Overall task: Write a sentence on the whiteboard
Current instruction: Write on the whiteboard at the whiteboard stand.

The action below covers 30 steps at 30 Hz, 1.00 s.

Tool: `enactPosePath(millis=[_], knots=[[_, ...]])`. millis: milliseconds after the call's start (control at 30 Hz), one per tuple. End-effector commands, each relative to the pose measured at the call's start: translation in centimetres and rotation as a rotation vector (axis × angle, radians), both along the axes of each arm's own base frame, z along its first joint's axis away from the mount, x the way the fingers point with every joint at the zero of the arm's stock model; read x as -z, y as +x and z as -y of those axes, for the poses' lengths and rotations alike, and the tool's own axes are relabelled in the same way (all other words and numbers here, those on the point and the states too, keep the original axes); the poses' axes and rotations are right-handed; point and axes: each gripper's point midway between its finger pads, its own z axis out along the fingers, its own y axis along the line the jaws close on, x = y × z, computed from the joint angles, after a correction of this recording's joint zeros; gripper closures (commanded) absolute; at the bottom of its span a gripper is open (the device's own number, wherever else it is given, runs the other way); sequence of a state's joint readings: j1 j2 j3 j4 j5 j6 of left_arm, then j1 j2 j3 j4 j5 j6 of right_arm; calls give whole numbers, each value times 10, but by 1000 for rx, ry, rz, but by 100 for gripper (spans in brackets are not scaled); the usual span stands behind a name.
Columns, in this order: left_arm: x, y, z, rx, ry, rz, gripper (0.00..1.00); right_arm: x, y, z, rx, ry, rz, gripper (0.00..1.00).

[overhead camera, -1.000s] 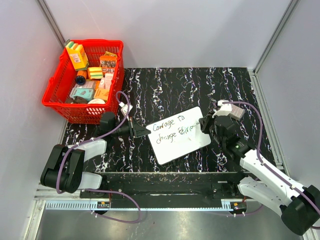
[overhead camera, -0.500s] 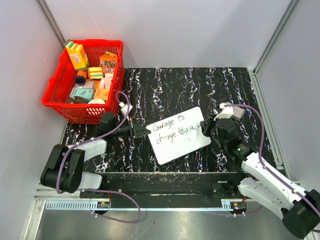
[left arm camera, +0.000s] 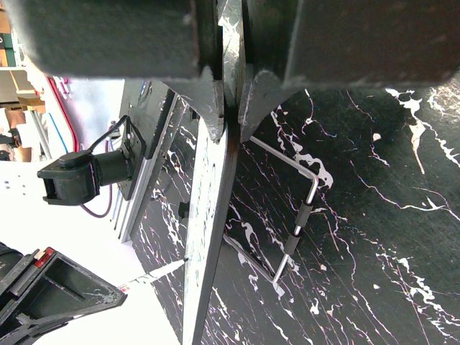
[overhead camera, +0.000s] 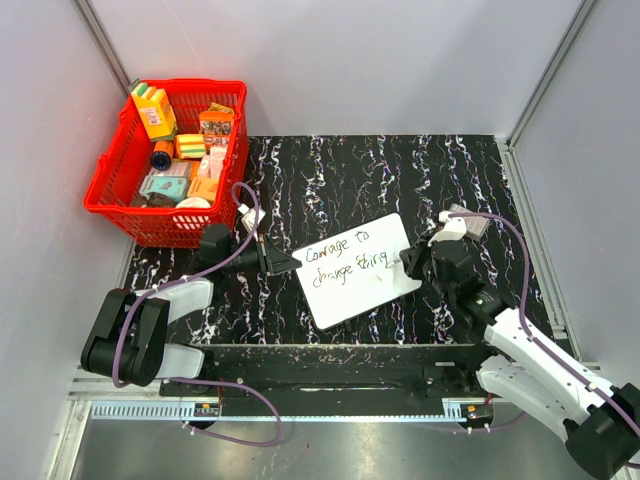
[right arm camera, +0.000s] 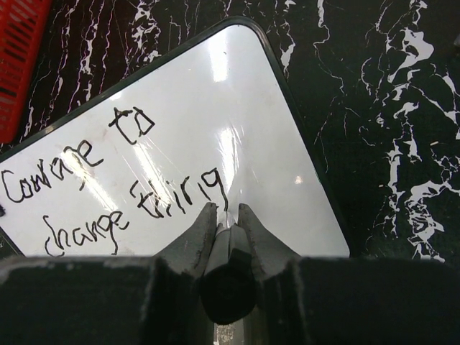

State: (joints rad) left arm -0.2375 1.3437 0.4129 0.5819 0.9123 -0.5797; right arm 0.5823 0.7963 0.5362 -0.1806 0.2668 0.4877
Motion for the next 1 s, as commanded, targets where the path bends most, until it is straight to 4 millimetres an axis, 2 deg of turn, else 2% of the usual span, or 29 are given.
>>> enactPosePath(millis=[0,300,400,467,633,833,967], knots=[[10,24,-9,-75,90,118,100,30,-14,2,-33,-42,-102,100],[10,24,-9,-74,90,119,100,16,-9,-17,-81,45,-72,100],[10,24,-9,-74,91,118,100,1,-8,-19,-84,72,-36,100],[11,24,-9,-76,92,117,100,-16,-9,-18,-82,107,11,100],[10,24,-9,-76,91,118,100,-46,-9,-4,-30,131,110,100],[11,24,-9,-74,91,117,100,-61,4,17,75,56,170,100],[10,24,-9,-74,91,118,100,-61,13,21,107,10,169,100]])
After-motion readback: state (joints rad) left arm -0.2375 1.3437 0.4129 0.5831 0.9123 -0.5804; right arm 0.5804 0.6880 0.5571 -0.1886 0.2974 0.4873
